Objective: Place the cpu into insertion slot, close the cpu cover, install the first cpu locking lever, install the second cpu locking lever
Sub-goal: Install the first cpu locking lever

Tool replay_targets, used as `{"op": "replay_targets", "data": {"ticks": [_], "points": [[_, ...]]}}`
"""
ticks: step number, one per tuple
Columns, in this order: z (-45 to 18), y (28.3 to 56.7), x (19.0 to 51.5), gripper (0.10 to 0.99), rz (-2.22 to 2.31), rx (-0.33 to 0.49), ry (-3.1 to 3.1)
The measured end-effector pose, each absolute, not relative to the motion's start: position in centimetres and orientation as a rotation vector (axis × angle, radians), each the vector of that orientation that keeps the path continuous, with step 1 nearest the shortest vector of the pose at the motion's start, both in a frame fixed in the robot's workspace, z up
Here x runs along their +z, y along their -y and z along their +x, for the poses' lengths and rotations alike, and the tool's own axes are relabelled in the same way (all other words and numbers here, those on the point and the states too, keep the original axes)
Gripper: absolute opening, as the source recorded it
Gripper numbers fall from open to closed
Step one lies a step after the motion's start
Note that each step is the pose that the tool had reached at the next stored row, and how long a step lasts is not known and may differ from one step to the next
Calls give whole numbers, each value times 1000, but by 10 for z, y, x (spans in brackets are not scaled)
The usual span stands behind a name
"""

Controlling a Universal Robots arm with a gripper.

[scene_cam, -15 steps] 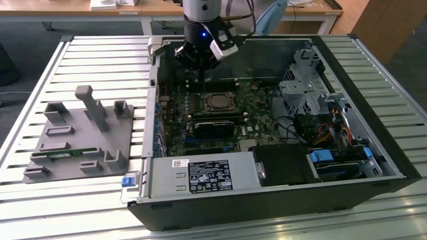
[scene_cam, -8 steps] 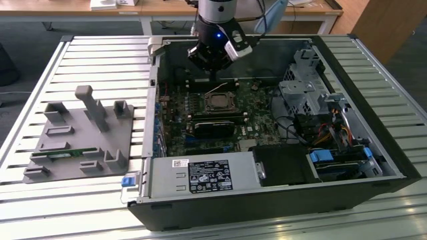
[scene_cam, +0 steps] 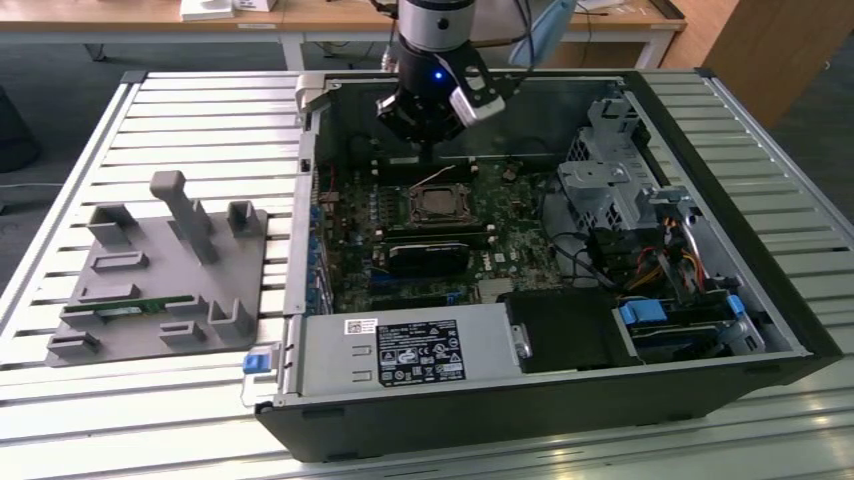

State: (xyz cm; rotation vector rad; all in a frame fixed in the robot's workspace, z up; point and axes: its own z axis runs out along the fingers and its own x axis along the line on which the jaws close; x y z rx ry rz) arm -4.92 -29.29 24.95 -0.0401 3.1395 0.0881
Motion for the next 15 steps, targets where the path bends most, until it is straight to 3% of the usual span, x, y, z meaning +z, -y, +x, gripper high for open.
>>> {"op": "replay_targets", "data": {"ticks": [15], "points": [[-37,292,245,106,-39,88,-3140]]}}
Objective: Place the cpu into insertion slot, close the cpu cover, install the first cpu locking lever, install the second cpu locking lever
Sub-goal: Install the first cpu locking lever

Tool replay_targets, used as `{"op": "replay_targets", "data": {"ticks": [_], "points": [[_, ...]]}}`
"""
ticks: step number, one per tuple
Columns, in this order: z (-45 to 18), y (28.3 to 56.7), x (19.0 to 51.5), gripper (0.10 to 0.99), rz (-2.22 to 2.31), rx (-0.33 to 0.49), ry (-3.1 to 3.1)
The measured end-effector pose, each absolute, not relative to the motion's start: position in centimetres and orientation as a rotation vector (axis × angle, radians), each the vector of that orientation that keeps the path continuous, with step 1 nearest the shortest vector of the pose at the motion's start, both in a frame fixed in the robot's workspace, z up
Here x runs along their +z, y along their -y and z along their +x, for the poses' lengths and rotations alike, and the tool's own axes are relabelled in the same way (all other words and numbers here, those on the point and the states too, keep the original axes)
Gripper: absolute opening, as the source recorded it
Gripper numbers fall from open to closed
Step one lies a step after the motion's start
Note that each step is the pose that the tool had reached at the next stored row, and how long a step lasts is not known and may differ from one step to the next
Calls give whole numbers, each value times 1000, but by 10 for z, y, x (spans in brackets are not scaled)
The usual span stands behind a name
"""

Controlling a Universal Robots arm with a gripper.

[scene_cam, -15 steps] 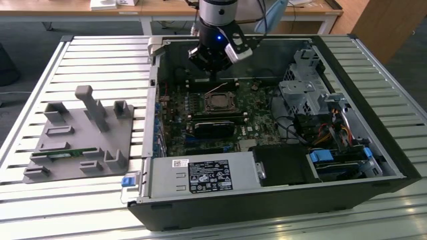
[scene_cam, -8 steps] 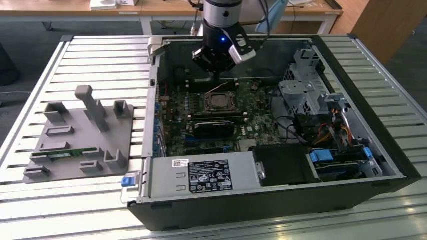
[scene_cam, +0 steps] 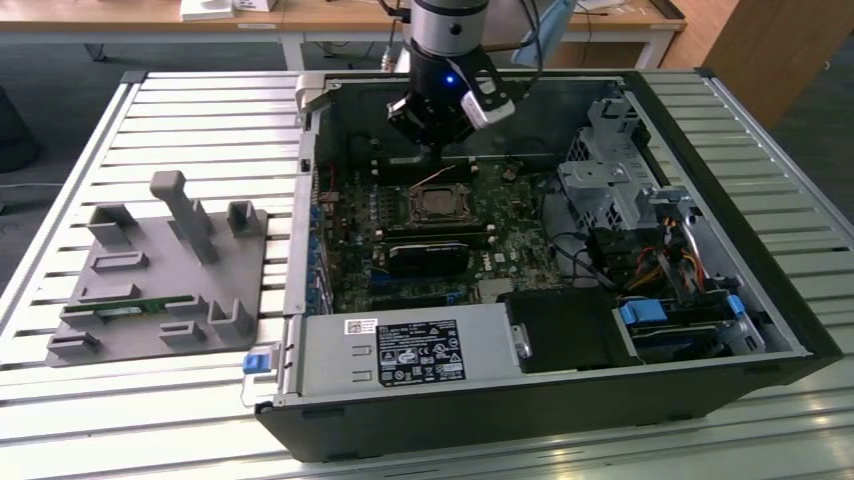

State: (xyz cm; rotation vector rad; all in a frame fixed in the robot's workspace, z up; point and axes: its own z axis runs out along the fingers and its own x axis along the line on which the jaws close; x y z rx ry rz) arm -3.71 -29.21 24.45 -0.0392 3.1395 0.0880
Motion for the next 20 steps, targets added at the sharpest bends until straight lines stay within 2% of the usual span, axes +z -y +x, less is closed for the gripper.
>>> {"op": "replay_targets", "data": {"ticks": [10,20], "points": [[-33,292,243,106,-39,90,-3139],[-31,292,239,106,-36,130,-3138]]}}
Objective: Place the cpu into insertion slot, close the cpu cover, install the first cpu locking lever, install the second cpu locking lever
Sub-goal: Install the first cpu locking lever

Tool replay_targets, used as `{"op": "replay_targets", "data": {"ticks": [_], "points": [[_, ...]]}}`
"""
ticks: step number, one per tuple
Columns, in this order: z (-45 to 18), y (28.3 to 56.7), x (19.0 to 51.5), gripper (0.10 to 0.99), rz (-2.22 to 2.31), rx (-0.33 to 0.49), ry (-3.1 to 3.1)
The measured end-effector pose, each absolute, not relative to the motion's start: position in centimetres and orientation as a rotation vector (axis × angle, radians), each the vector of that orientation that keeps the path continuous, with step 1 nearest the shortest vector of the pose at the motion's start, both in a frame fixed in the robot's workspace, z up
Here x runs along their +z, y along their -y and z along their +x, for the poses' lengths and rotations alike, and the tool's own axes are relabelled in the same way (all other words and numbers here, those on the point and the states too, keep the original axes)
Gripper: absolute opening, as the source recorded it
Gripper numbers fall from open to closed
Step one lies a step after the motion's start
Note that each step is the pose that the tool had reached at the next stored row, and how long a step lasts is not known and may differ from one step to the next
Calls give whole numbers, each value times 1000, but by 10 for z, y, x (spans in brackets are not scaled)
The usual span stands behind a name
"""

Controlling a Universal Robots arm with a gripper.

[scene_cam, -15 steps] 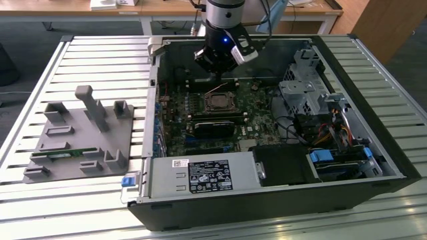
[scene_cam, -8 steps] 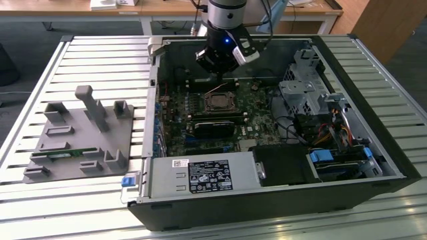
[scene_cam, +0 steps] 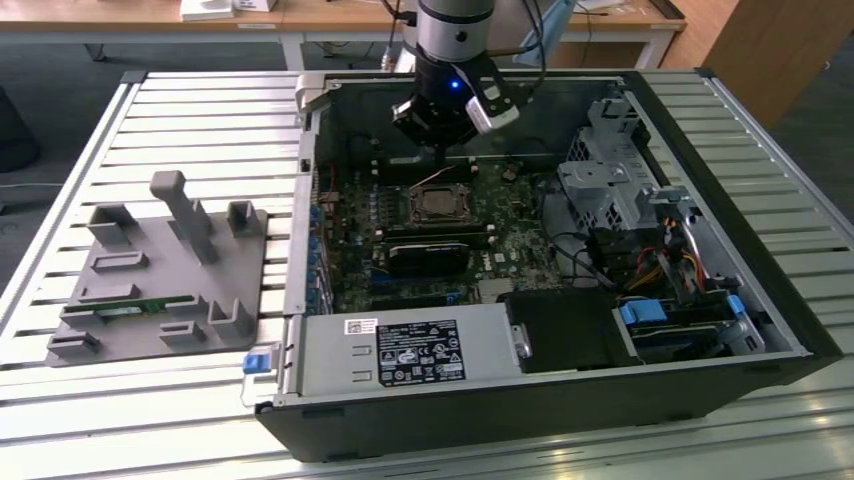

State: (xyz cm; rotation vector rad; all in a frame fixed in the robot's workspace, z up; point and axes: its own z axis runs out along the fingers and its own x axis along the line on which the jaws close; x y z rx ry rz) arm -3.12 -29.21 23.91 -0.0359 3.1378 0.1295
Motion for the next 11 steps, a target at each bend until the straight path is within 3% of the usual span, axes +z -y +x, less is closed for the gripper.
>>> {"op": "replay_targets", "data": {"ticks": [11], "points": [[-31,292,230,106,-36,169,-3135]]}}
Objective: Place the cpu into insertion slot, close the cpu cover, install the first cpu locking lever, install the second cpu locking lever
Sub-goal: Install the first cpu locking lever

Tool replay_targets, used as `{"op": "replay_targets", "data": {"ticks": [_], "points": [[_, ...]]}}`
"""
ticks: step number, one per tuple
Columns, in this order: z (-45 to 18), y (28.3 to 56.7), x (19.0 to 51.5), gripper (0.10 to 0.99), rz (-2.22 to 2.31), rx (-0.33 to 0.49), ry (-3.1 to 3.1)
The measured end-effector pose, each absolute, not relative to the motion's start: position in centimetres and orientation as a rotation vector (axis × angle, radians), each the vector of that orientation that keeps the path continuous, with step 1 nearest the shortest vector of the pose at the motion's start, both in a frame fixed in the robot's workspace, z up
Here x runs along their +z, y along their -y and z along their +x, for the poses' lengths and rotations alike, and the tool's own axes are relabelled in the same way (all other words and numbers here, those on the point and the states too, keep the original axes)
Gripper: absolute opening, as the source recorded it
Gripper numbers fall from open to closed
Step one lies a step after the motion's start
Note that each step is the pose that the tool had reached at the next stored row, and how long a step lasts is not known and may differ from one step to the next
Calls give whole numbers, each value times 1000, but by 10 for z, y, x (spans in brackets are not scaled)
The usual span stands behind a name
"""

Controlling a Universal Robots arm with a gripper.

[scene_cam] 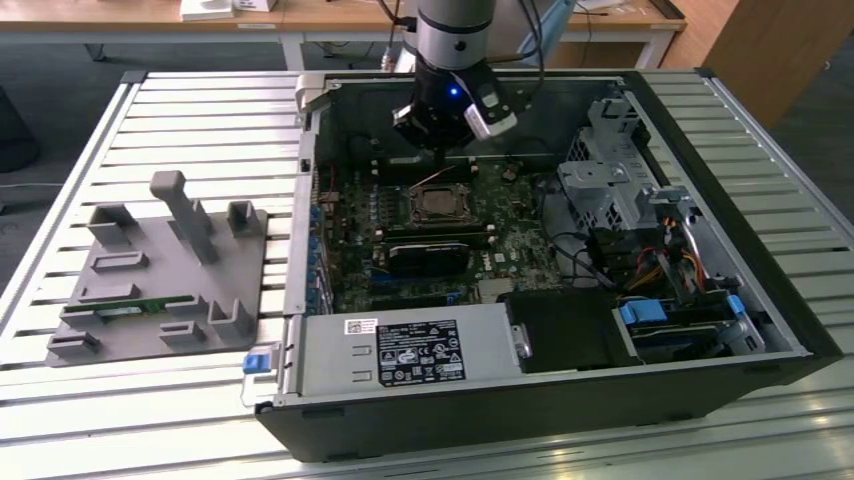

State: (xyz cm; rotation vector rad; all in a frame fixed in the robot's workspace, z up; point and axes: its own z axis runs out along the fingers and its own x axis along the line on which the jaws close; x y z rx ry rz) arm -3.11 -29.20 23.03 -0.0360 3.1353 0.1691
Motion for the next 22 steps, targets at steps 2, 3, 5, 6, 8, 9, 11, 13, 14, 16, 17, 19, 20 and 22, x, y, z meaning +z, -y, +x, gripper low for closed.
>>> {"op": "replay_targets", "data": {"ticks": [2,3,5,6,8,9,11,13,14,16,17,19,20,22], "points": [[-31,292,229,106,-40,169,-3136],[-30,292,228,106,-45,169,-3136],[-29,292,226,106,-53,168,-3136],[-28,292,226,106,-54,167,-3136],[-26,291,225,106,-54,167,-3136],[-25,291,225,106,-54,167,-3136],[-23,291,224,106,-54,167,-3136],[-23,291,223,106,-54,166,-3136],[-22,290,222,106,-54,165,-3136],[-21,290,221,106,-54,164,-3136],[-20,290,219,106,-54,164,-3136],[-20,290,217,106,-54,163,-3136],[-19,290,215,106,-54,161,-3136],[-19,289,212,106,-54,159,-3136]]}}
